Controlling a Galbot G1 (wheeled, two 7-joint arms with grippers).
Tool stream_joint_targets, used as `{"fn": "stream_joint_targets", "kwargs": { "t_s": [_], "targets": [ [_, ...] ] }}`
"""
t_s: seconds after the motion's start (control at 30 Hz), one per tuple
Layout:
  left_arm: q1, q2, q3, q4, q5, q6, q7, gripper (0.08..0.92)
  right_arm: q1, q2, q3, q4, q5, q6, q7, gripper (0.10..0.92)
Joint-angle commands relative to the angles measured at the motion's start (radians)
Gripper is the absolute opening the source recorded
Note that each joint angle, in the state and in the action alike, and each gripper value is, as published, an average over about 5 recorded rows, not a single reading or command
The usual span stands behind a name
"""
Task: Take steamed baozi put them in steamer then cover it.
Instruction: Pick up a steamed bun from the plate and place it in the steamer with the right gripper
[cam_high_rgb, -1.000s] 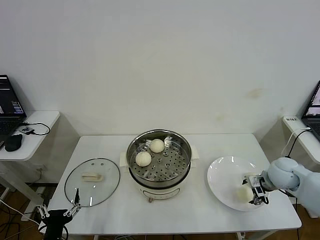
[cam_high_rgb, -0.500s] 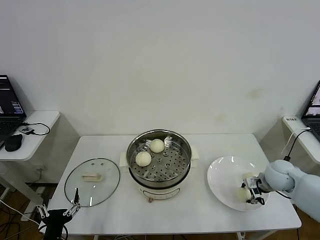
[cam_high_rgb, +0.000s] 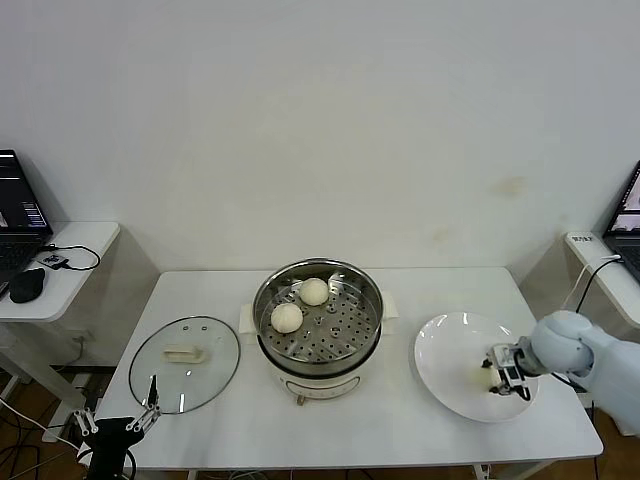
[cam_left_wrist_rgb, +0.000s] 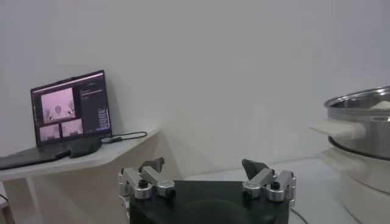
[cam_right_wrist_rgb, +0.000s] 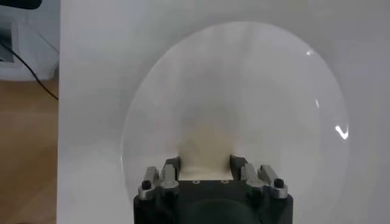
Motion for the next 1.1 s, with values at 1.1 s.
{"fn": "stream_joint_targets", "kwargs": {
  "t_s": [1.1],
  "targets": [
    [-0.012,0.002,-0.021,-0.008,-0.004,0.0,0.001,0.823,0.916,0.619,-0.701,-0.016,0.468,0.128,0.092,0.526]
  ]
}}
